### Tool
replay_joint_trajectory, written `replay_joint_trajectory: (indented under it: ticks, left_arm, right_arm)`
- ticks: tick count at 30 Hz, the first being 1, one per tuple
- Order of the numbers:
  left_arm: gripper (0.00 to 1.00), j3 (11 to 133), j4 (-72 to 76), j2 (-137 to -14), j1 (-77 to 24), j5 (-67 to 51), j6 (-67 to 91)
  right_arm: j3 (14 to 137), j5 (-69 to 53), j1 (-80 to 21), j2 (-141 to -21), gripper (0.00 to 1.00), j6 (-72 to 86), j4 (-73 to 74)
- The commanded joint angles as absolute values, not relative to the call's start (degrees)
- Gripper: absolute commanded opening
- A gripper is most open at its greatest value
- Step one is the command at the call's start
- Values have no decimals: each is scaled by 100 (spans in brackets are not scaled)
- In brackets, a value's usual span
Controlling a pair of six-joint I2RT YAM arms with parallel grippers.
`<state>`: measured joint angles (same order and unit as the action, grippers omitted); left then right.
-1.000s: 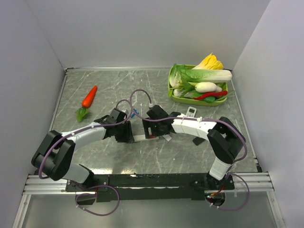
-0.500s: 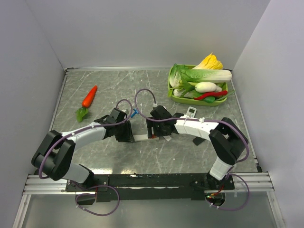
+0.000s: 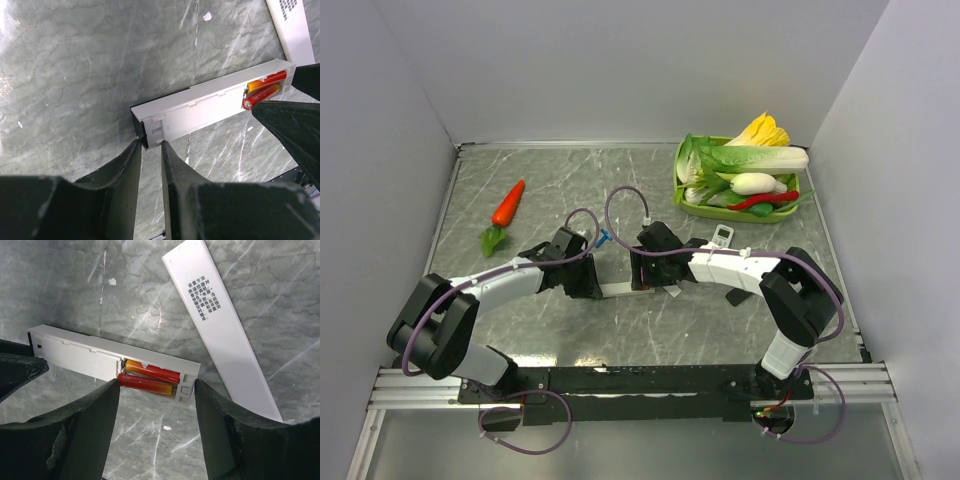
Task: Load the batteries into the remote control
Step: Load the battery into the remote control.
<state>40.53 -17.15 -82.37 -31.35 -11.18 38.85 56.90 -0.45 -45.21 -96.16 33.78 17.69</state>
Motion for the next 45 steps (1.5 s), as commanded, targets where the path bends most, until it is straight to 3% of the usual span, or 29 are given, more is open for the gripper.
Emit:
replay_joint_trajectory:
  ticks: [1, 19, 33, 45]
  left_arm:
    - [26, 4201, -1670, -8279, -3164, -1099, 3990]
    - [25, 4184, -1705, -8244, -3164, -1037, 4025]
    - [53, 4385, -1556, -7892, -3164, -1055, 4157]
    - [40, 4474, -1459, -8657, -3164, -1037, 3990]
  right_arm:
    - [5546, 289, -4465, -9536, 68, 3270, 2083]
    - [5590, 466, -4465, -9581, 63, 3182, 2400]
    - [5809, -149, -4377, -8850, 76, 3190, 1837]
    - [5959, -185, -4351, -9457, 76, 3217, 1749]
